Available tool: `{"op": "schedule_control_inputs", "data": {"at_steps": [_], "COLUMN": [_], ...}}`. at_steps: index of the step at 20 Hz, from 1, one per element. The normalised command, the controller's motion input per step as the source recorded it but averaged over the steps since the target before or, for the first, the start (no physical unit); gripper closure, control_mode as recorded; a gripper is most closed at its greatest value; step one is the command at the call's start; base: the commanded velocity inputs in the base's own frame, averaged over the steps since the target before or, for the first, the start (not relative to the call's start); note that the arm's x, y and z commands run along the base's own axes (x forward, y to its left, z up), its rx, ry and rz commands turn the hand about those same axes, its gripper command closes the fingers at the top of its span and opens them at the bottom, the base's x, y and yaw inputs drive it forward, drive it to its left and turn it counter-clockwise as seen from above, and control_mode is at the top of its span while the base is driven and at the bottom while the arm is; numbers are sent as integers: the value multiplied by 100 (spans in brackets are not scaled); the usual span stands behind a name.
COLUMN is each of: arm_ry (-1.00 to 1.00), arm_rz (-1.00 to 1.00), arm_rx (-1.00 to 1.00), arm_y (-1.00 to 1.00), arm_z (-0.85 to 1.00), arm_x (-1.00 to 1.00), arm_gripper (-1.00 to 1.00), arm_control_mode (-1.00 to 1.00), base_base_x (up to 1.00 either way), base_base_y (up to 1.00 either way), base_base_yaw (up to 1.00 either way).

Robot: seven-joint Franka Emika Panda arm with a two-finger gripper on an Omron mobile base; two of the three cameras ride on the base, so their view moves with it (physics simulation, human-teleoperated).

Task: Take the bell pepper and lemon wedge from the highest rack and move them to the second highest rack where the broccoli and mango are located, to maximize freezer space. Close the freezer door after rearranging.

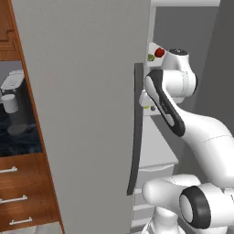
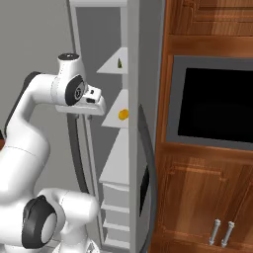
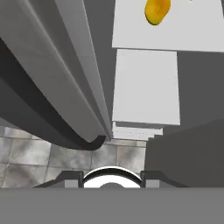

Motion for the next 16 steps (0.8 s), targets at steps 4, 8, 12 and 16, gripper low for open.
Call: {"op": "schedule_control_inputs", "data": {"at_steps": [4, 8, 12, 16], "arm_ry": [0, 0, 0, 0], "arm_rz": [-4, 0, 0, 0], "arm_rx": [0, 0, 0, 0], "arm_y": [0, 0, 0, 0], "arm_z": [0, 0, 0, 0], "arm_x": [-1, 0, 0, 0], "arm_gripper": [-100, -100, -100, -100], "arm_control_mode": [100, 100, 100, 100], "base_base_x": [-8, -16, -9, -1], "base_base_y": [0, 10, 29, 32], "base_base_yaw": [-10, -32, -36, -30]}}
